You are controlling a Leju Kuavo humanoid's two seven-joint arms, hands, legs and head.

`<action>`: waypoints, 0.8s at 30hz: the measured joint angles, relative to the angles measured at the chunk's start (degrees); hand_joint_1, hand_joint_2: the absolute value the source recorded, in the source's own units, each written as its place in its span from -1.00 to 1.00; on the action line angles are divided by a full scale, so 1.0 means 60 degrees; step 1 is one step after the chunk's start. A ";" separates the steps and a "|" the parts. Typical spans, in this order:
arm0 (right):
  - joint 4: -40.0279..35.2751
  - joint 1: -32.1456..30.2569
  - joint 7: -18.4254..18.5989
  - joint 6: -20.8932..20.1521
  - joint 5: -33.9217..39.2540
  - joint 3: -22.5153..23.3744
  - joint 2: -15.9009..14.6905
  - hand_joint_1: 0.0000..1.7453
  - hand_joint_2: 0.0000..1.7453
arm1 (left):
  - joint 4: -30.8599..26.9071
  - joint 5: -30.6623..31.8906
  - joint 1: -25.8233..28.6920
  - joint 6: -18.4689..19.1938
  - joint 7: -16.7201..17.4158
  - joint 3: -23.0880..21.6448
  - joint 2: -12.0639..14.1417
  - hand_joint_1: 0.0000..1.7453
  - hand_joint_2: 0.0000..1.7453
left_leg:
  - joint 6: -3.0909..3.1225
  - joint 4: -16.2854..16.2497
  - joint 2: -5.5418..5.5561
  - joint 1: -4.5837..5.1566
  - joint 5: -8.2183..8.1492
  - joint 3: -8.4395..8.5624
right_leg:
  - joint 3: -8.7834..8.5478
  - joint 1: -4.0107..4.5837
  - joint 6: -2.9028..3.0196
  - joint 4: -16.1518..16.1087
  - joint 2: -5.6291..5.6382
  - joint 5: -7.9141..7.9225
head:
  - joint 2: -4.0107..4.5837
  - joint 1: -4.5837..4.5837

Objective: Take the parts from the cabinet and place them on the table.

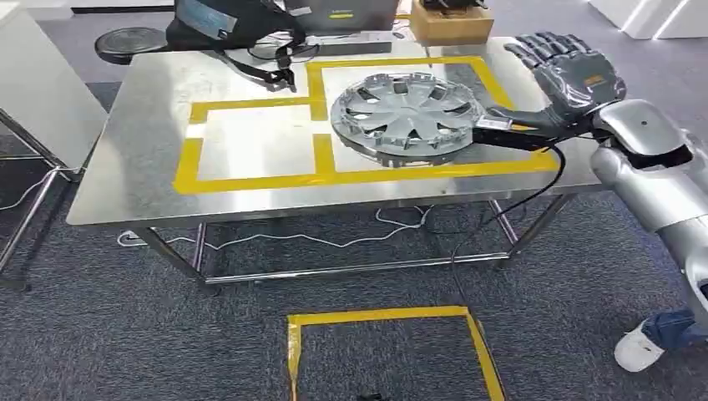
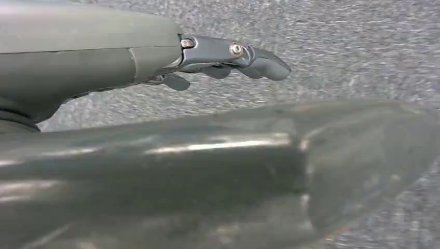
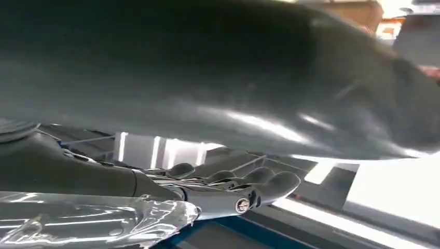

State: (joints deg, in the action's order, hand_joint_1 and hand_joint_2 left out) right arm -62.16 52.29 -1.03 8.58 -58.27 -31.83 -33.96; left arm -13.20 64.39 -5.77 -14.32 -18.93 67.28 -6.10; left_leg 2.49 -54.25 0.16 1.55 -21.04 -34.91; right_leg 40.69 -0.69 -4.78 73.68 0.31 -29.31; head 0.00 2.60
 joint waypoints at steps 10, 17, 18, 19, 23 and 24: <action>-0.1832 -0.2337 0.0193 -0.0006 0.0066 0.1420 -0.1242 -1.00 -1.00 | 0.0007 0.0095 0.0199 -0.0073 -0.0036 -0.0015 0.0033 -1.00 1.00 | -0.0517 -0.0772 0.0087 -0.0009 -0.0368 -0.0827 | -0.1565 -0.0117 0.0414 -0.2670 -0.0023 0.0436 | 0.0000 -0.0110; -0.2431 -0.2886 0.0197 -0.0192 0.0051 0.2048 -0.1764 -1.00 -1.00 | 0.0011 0.0077 0.0123 -0.0109 -0.0043 -0.0018 -0.0084 -1.00 1.00 | -0.0325 -0.2300 0.0057 -0.0033 -0.0933 -0.0255 | -0.0696 0.0040 0.0475 -0.2662 -0.0006 0.1122 | -0.0004 -0.0109; -0.2475 -0.2887 0.0197 -0.0240 0.0044 0.2110 -0.1808 -1.00 -1.00 | 0.0011 0.0073 0.0105 -0.0116 -0.0043 -0.0018 -0.0084 -1.00 1.00 | -0.0147 -0.1511 0.0067 0.0051 -0.0901 0.0352 | -0.0637 0.0026 0.0485 -0.2661 -0.0004 0.1212 | 0.0000 -0.0098; -0.2514 -0.2883 0.0197 -0.0269 0.0026 0.2193 -0.1833 -1.00 -1.00 | 0.0011 0.0076 0.0099 -0.0127 -0.0040 -0.0018 -0.0071 -1.00 1.00 | -0.0013 -0.0672 0.0065 0.0167 -0.1140 0.1063 | -0.0596 0.0066 0.0445 -0.2664 0.0002 0.1271 | -0.0004 -0.0087; -0.2544 -0.2828 0.0114 -0.0447 -0.0116 0.2230 -0.1851 -1.00 -1.00 | 0.0015 0.0048 0.0041 -0.0167 -0.0040 -0.0018 -0.0087 -1.00 1.00 | 0.0022 -0.0072 0.0047 0.0219 -0.1037 0.1134 | -0.0522 0.0021 0.0273 -0.2841 -0.0052 0.1692 | 0.0000 -0.0149; -0.2518 -0.2761 0.0080 -0.0462 -0.0207 0.2223 -0.1844 -1.00 -1.00 | 0.0022 0.0037 0.0053 -0.0167 -0.0040 -0.0018 -0.0157 -1.00 1.00 | 0.0068 0.0057 0.0028 0.0122 -0.0822 0.1078 | -0.0442 0.0035 0.0227 -0.2853 -0.0046 0.1654 | 0.0000 -0.0164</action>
State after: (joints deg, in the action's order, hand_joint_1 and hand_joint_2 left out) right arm -77.26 35.72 -0.54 5.81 -59.51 -18.49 -45.02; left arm -13.07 64.61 -5.46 -15.32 -19.17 67.17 -7.04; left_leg 2.89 -53.90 0.33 2.28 -25.97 -28.44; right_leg 38.04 -0.47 -3.42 56.56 0.04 -19.38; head 0.00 1.62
